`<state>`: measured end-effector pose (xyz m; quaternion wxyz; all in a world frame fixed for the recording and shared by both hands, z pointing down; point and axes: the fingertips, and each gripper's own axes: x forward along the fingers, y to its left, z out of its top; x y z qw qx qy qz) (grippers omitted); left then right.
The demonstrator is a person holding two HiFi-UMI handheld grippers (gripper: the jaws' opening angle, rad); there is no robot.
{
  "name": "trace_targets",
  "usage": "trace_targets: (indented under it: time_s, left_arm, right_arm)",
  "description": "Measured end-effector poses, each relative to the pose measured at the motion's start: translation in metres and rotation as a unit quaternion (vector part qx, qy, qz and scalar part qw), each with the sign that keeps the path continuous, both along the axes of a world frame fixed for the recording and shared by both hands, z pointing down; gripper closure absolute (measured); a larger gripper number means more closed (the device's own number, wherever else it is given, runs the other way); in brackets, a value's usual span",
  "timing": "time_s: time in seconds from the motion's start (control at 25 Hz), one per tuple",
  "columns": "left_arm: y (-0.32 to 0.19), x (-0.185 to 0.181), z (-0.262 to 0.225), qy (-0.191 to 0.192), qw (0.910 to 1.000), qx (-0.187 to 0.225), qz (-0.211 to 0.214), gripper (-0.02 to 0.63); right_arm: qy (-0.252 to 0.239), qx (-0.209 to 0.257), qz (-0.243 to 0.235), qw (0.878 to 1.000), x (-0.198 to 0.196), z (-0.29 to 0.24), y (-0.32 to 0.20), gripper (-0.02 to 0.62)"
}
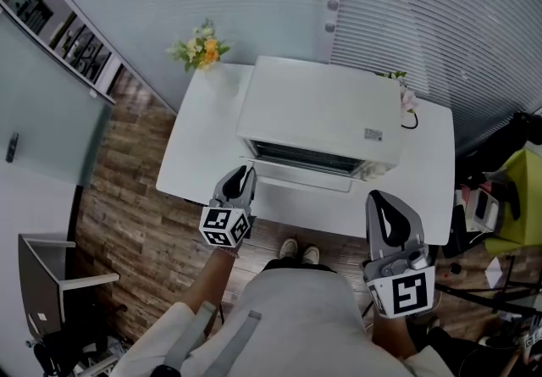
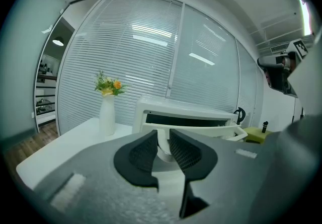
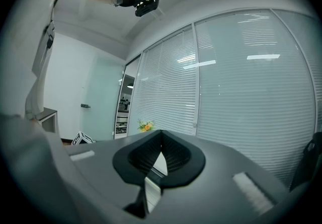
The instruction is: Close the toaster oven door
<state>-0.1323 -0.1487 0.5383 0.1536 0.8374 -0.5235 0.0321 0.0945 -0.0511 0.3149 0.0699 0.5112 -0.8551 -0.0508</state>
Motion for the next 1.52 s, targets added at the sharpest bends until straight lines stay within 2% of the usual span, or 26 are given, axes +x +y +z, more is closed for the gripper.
trace_targets:
  time_s: [1.52]
  left_arm:
    - [-0.041, 0.008, -0.015, 0.006, 0.9999, 0.013, 0.002, 0.520]
  right_arm:
    - [-0.001, -0.001, 0.009, 1.000, 0.006, 0.000, -0.013, 0.592]
